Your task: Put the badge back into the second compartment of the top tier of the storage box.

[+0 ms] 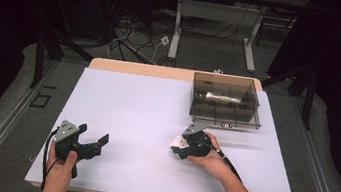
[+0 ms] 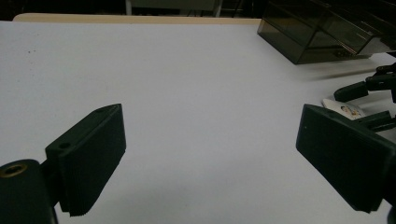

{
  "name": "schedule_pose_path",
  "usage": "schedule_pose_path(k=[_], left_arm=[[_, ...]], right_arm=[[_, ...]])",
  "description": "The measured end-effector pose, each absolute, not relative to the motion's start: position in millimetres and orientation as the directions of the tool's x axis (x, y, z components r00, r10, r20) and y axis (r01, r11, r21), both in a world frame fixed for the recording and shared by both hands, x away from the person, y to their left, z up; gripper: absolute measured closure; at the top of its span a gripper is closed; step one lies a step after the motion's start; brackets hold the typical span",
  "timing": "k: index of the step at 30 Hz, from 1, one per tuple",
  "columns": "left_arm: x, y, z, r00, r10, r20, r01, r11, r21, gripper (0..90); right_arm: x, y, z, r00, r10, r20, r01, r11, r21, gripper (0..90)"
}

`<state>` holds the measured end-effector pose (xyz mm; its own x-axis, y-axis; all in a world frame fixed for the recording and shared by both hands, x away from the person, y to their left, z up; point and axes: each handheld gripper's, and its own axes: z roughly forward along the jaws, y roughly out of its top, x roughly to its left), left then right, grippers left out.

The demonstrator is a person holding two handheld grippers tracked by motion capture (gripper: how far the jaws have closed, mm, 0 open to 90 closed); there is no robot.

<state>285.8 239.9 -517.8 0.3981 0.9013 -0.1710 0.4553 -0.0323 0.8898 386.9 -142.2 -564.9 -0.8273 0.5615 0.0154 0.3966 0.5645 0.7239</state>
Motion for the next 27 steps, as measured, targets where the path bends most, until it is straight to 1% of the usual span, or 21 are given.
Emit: schedule_pose_path(k=[10,12,15,25,27], left_arm=[[286,240,-518,0.396,0.901,-0.176,0.457,-0.028,0.889,8.8],[286,240,-518,0.396,0.901,-0.175,0.457,-0.028,0.889,8.7],[286,240,-518,0.396,0.901,-0.178,0.460,-0.027,0.888,8.8],[286,239,-518,0.397,0.901,-0.174,0.459,-0.031,0.888,8.8],[286,239,-519,0.398,0.901,-0.174,0.458,-0.031,0.889,8.8]], right_arm=[[385,-142,-564,-0.810,0.586,0.028,0.421,0.548,0.723,32.8],[384,-141,-565,-0.803,0.596,0.032,0.422,0.528,0.737,33.2],[382,-142,-562,-0.790,0.613,0.031,0.440,0.530,0.725,33.2],[380,-144,-556,-0.710,0.700,0.073,0.511,0.442,0.737,33.2],[379,-144,-554,-0.697,0.713,0.082,0.530,0.435,0.727,33.2]])
